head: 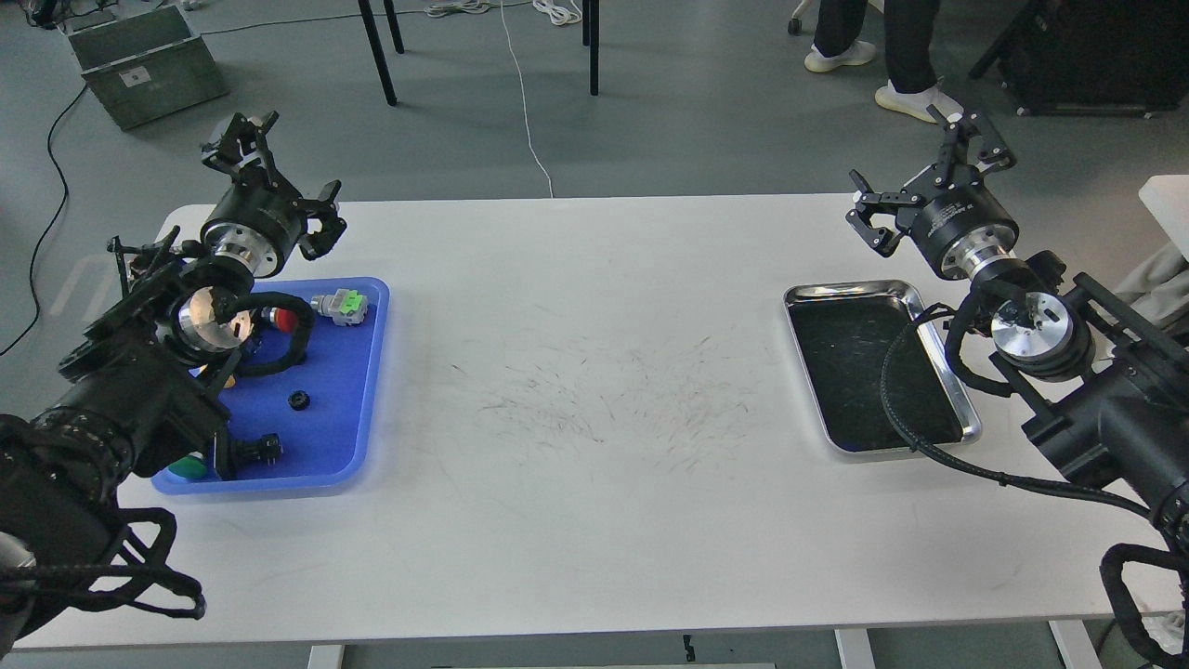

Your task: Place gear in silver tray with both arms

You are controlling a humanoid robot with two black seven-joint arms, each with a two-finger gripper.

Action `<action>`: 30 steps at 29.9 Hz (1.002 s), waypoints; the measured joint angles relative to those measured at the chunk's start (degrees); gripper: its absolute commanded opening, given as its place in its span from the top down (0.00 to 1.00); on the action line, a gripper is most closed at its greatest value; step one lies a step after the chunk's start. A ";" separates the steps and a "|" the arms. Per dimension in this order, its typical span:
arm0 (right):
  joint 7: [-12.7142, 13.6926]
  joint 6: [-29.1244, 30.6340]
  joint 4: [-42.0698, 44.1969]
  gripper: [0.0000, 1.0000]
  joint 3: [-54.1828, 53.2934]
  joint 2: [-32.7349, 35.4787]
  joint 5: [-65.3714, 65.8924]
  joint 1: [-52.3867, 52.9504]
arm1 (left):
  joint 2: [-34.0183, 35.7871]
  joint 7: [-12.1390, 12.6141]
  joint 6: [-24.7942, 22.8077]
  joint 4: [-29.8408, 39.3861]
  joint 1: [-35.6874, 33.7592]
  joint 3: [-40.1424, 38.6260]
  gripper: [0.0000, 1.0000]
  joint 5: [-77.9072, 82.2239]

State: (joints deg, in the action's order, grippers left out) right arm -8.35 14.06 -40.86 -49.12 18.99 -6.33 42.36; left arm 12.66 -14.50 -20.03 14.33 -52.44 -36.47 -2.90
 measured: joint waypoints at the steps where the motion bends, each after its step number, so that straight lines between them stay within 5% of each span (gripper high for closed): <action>1: 0.00 0.00 0.00 0.01 0.00 0.00 0.00 0.01 | 0.00 0.00 0.00 0.00 -0.01 0.00 0.00 0.00; 30: -0.09 0.79 0.61 0.01 -1.15 0.08 0.00 0.10 | 1.41 -0.02 -0.55 -0.69 0.17 0.58 0.00 0.35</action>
State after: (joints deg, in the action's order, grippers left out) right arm -8.44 14.85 -40.25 -50.27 19.07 -6.33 42.46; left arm 14.07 -14.52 -20.58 13.63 -52.27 -35.89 -2.55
